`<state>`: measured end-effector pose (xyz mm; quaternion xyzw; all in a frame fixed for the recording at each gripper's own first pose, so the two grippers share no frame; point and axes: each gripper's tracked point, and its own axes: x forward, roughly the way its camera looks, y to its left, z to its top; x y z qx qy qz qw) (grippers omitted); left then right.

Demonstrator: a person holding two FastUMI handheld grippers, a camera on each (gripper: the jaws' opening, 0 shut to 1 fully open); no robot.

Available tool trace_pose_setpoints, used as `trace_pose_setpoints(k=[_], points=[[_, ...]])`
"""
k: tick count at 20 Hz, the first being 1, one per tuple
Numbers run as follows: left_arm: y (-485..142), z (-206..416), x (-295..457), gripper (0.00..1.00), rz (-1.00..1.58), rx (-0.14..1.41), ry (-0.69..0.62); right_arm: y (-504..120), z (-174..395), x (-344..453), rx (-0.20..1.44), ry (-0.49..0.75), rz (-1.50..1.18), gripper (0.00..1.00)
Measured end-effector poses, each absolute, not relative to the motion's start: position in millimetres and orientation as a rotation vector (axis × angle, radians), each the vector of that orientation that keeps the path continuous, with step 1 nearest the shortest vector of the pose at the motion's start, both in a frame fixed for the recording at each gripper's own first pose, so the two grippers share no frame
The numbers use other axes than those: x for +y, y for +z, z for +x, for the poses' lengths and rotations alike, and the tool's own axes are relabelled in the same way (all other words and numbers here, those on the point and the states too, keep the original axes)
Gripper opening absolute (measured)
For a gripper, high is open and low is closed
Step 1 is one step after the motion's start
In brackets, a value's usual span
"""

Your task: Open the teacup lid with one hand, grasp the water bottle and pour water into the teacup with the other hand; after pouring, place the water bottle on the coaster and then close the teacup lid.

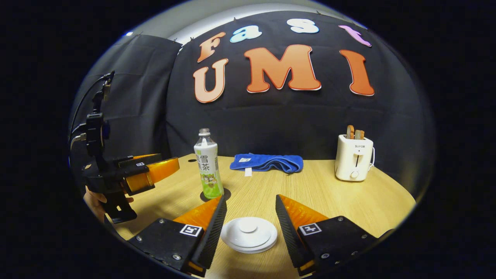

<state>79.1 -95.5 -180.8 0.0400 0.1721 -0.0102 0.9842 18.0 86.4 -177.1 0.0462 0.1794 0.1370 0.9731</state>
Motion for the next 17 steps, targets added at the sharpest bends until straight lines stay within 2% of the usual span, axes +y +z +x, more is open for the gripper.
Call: trace_pose_setpoints(k=[12,13,14,17], points=[[-155.4,72.1,-85.1,0.99,0.082,0.286,0.053,-93.9,-7.4,36.1,0.171,0.147,0.043,0.79],[-153.1,70.5,-86.0,0.99,0.076,0.28,0.056,-89.6,-13.3,33.6,0.164,0.141,0.038,0.75],[-152.0,69.5,-86.9,0.99,0.07,0.278,0.059,-85.8,-18.2,31.2,0.16,0.136,0.034,0.79],[-146.9,63.2,-86.9,0.99,0.073,0.273,0.061,-73.2,-33.5,30.7,0.147,0.128,0.01,0.79]])
